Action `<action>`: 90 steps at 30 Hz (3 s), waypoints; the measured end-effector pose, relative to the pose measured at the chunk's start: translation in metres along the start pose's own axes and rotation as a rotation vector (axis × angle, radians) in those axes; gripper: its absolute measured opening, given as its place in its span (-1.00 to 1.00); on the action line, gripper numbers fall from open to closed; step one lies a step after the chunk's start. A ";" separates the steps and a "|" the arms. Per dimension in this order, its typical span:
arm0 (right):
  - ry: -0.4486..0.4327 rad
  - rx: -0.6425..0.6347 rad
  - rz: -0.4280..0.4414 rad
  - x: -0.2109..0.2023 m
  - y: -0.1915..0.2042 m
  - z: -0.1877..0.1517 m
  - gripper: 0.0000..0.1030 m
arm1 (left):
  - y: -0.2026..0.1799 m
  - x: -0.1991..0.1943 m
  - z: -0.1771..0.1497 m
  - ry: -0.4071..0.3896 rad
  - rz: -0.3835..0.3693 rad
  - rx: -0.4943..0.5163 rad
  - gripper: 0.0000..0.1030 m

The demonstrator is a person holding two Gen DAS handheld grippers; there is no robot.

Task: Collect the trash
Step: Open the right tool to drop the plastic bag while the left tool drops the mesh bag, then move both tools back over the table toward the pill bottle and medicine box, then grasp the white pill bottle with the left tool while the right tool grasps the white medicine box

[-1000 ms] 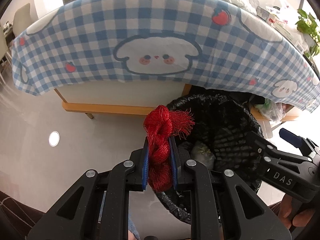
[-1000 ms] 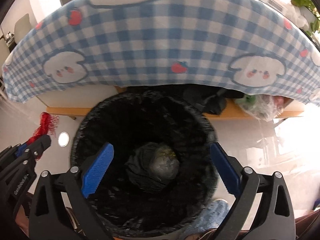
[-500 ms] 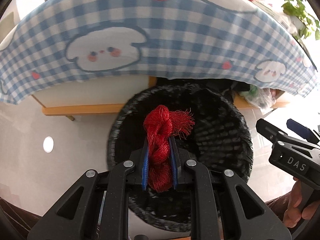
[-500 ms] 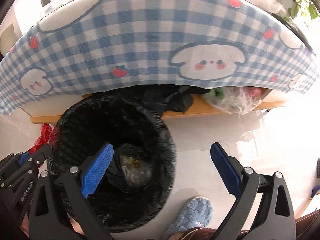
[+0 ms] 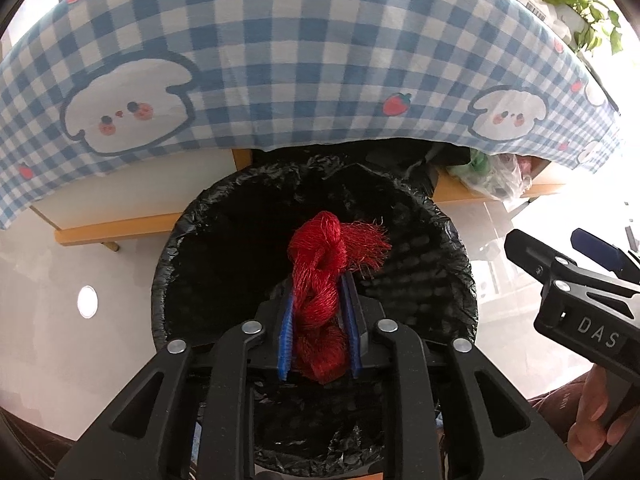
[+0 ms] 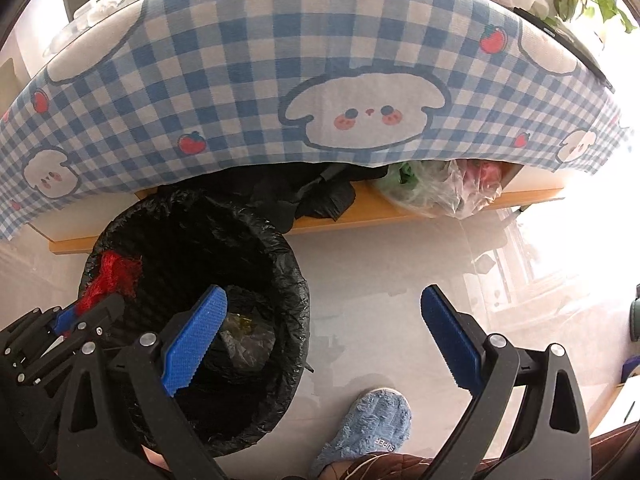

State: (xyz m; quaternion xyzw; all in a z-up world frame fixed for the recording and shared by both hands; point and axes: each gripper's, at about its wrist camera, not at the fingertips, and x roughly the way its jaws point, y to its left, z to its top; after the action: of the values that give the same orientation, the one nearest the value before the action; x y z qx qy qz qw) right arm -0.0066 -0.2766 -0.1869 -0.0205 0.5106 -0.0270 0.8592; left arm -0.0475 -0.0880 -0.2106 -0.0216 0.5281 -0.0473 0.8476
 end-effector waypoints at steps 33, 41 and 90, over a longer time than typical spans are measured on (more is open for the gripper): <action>-0.203 0.010 -0.004 -0.105 -0.006 0.044 0.82 | 0.014 -0.117 0.036 -0.183 0.059 0.009 0.88; -0.266 0.001 0.002 -0.132 -0.008 0.061 0.82 | 0.022 -0.141 0.052 -0.183 0.040 0.000 0.88; -0.196 -0.011 0.007 -0.038 -0.031 0.240 0.82 | 0.120 -0.066 0.307 -0.141 0.148 -0.125 0.76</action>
State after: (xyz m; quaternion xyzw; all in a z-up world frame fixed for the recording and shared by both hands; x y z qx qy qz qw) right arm 0.1853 -0.3033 -0.0366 -0.0260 0.4242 -0.0191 0.9050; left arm 0.2056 0.0343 -0.0265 -0.0387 0.4694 0.0499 0.8807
